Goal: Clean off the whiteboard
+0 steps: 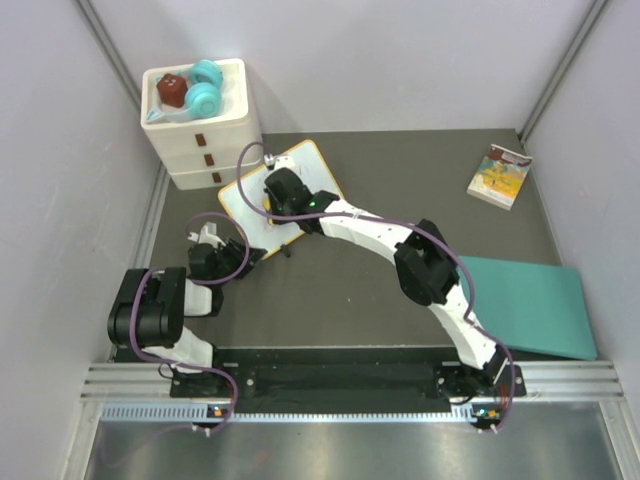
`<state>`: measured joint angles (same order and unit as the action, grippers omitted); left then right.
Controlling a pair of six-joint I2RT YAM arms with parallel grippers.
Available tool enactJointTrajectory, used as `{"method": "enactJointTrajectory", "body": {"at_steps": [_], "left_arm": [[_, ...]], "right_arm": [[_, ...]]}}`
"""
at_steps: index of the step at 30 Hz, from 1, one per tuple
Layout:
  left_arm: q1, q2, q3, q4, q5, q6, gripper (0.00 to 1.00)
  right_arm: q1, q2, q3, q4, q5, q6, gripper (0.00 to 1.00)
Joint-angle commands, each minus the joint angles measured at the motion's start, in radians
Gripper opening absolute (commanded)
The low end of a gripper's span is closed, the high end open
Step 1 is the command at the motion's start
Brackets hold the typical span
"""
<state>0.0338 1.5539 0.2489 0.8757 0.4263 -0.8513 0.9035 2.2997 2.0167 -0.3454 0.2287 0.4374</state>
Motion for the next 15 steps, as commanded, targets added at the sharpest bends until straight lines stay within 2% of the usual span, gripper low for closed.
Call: {"method": "enactJointTrajectory", "body": {"at_steps": [1, 9, 15], "left_arm": [[0.006, 0.025, 0.009, -0.09, -0.106, 0.018, 0.26], [0.006, 0.031, 0.015, -0.106, -0.11, 0.017, 0.23], [0.006, 0.028, 0.016, -0.109, -0.106, 0.02, 0.24]], "right_arm": [[0.035, -0.003, 0.013, 0.039, 0.05, -0.009, 0.0], [0.037, -0.029, -0.091, 0.054, 0.133, 0.017, 0.0], [-0.018, -0.054, -0.174, 0.062, 0.124, 0.086, 0.0]]}}
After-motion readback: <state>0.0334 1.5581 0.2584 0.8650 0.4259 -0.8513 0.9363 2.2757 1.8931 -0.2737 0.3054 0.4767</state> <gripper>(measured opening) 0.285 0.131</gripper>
